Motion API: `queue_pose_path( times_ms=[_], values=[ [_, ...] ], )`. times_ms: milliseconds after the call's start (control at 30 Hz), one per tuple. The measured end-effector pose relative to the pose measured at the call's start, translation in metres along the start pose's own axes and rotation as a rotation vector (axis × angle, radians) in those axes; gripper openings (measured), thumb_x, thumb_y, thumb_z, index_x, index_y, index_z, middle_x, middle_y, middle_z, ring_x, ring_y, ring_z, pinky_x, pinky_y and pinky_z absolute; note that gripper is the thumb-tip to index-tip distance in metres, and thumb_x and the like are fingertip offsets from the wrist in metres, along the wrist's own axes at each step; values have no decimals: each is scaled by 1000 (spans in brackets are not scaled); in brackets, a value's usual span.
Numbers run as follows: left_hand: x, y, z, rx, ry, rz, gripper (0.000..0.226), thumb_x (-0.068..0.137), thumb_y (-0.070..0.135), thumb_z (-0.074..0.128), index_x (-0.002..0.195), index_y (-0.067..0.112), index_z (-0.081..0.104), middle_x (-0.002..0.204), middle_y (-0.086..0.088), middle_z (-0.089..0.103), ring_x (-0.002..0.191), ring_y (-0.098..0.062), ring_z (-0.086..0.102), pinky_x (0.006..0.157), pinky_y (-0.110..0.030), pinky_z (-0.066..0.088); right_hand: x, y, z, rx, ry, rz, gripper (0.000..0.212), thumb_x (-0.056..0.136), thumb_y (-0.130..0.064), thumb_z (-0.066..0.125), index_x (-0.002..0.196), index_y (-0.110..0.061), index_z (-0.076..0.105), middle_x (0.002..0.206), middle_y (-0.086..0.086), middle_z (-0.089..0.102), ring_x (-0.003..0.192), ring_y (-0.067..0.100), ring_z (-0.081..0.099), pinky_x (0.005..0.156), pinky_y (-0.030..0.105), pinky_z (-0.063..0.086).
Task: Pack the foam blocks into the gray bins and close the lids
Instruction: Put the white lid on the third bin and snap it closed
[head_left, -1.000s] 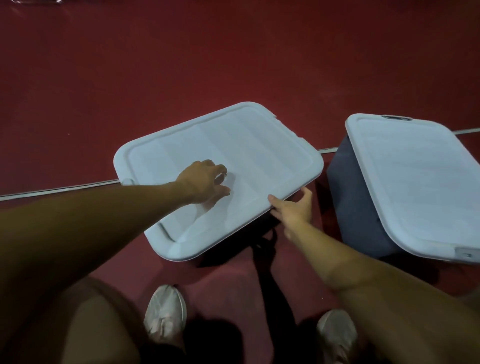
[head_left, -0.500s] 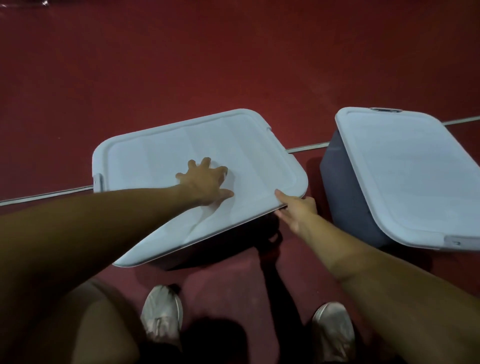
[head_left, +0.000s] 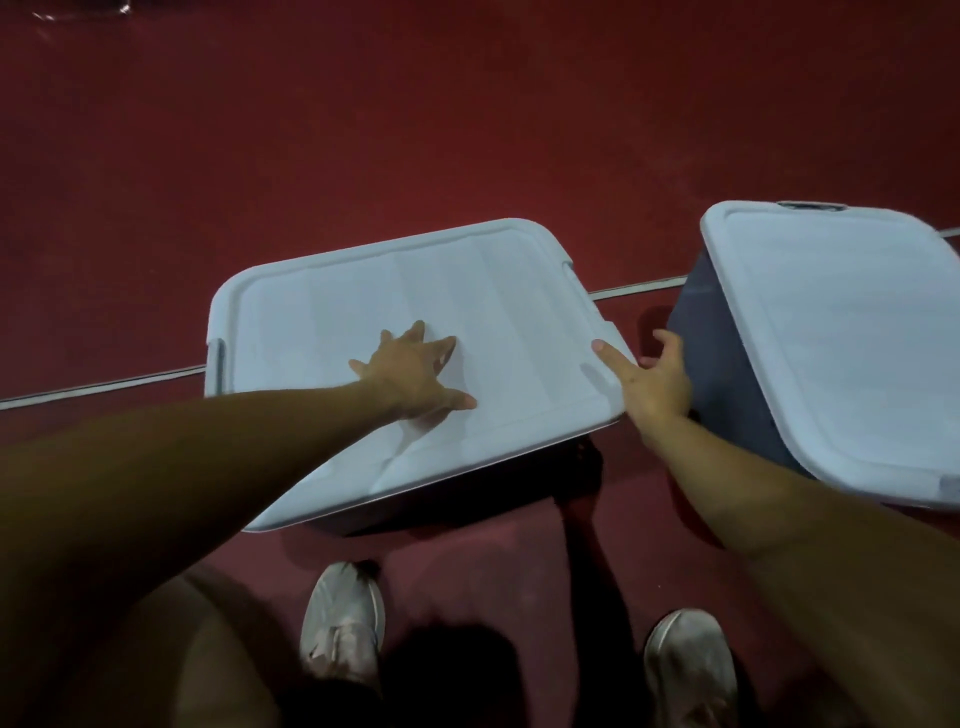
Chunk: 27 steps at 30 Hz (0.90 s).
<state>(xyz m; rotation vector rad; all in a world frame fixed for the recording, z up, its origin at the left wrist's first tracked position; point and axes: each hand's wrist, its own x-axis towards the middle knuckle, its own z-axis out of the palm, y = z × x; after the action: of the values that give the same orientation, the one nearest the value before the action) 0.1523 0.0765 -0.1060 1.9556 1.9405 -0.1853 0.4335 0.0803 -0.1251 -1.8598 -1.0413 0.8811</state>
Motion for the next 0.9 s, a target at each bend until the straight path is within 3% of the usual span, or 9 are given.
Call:
queue_pose_path(
  times_ms=[100, 200, 367, 467, 533, 633, 700, 767, 900],
  values=[
    [4, 4, -3, -30, -30, -23, 96, 62, 79, 68, 144, 41, 35, 139, 2, 38, 135, -41, 32, 99, -76, 30, 31, -22, 6, -158, -63, -112, 102, 63, -58, 83, 146, -31, 31, 129, 10, 55, 115, 29, 55, 94, 36, 46],
    [7, 8, -3, -28, -47, -44, 95, 63, 76, 70, 145, 41, 35, 149, 3, 32, 139, -41, 27, 101, -78, 26, 55, -30, 16, -257, -153, -31, 117, 61, -47, 88, 152, -28, 17, 139, 16, 50, 124, 35, 52, 98, 41, 45],
    [15, 7, 3, -11, -24, -41, 98, 67, 76, 67, 149, 43, 27, 153, 3, 26, 143, -41, 20, 102, -79, 21, 85, -17, 24, -37, -346, 205, 133, 55, -24, 95, 155, -26, 7, 152, 10, 37, 128, 33, 49, 102, 50, 45],
    [17, 7, 3, 7, -24, -41, 97, 68, 77, 64, 150, 43, 24, 154, 3, 24, 144, -41, 18, 102, -79, 22, 92, -12, 27, -7, -300, 93, 131, 53, -21, 96, 154, -24, 12, 147, 6, 43, 126, 29, 51, 101, 47, 46],
    [19, 7, 3, 6, -29, -43, 98, 68, 78, 63, 150, 43, 23, 155, 3, 24, 144, -41, 16, 102, -79, 21, 90, -12, 30, -66, -218, -46, 122, 51, -29, 96, 151, -22, 26, 129, 4, 56, 111, 25, 58, 94, 41, 50],
    [21, 8, 0, 7, -50, -47, 99, 68, 78, 62, 151, 43, 21, 158, 2, 19, 146, -42, 12, 102, -80, 19, 83, -15, 30, -249, -203, -252, 74, 58, -38, 91, 126, -22, 63, 107, 3, 55, 89, 19, 57, 78, 28, 45],
    [19, 9, -2, 21, -57, -48, 100, 69, 78, 62, 151, 43, 19, 161, 3, 14, 147, -42, 9, 103, -80, 17, 80, -15, 30, -307, -199, -359, 62, 70, -28, 86, 127, -17, 64, 101, 2, 48, 88, 17, 50, 78, 22, 38],
    [17, 9, -2, 21, -50, -49, 99, 70, 78, 61, 151, 44, 18, 163, 3, 8, 148, -42, 6, 104, -79, 15, 75, -15, 29, -345, -182, -427, 63, 76, -25, 83, 133, -14, 58, 101, 2, 47, 89, 15, 48, 78, 19, 35],
    [11, 6, 2, -79, -12, -110, 97, 66, 80, 63, 148, 51, 21, 163, -11, -5, 150, -38, 1, 110, -74, 6, 65, -15, 29, -448, -156, -443, 63, 80, -38, 75, 138, -24, 54, 107, -2, 47, 96, 20, 54, 82, 29, 43]
  ],
)
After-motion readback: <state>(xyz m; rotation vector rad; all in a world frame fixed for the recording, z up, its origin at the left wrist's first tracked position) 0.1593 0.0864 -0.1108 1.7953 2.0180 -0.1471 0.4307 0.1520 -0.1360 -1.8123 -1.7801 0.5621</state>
